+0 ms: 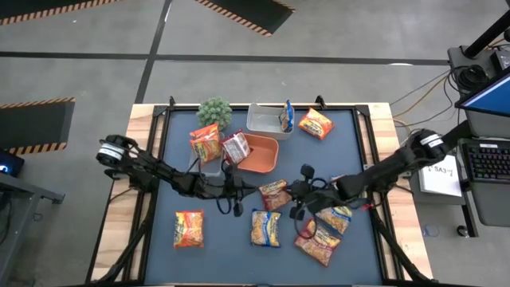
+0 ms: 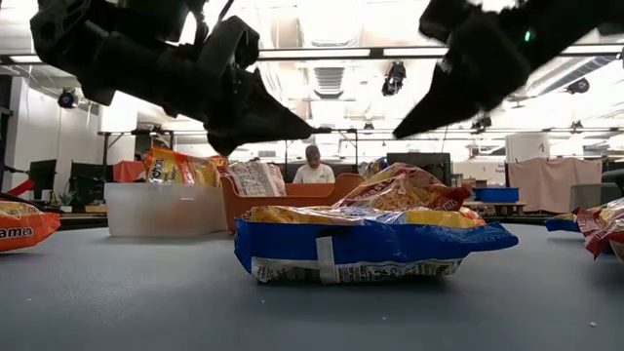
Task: Sort Maruchan noodles
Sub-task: Put the red noodle pack into the orange bin
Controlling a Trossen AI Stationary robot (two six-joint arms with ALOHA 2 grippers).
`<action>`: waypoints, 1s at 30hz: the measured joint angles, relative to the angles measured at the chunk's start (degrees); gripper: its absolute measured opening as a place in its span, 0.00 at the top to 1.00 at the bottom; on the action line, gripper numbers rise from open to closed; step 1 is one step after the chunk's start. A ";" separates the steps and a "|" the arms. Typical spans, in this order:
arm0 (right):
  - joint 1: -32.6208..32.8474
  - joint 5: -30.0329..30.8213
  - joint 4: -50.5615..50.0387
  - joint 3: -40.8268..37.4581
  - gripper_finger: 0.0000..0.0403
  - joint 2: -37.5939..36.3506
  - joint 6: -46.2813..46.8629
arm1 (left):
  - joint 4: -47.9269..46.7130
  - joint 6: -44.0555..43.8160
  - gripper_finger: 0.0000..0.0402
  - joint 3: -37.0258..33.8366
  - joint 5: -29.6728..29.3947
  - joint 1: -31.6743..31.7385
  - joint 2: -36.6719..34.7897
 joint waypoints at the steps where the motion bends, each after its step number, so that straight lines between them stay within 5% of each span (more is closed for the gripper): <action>1: -0.12 -0.03 1.46 -0.12 0.97 1.32 -0.71 | 0.00 -1.26 1.00 0.00 0.01 -0.09 0.00; 16: -3.33 2.44 2.10 -1.10 0.98 12.82 1.43 | -0.91 -30.48 0.97 0.05 -2.19 -1.93 0.26; 25: -3.41 2.00 1.71 -1.71 0.98 13.38 2.79 | 0.04 -42.90 0.78 0.11 -4.66 -2.10 0.26; 30: -3.39 1.94 1.71 -1.74 0.98 13.15 2.81 | 0.19 -32.03 0.61 0.13 -4.69 -2.32 0.26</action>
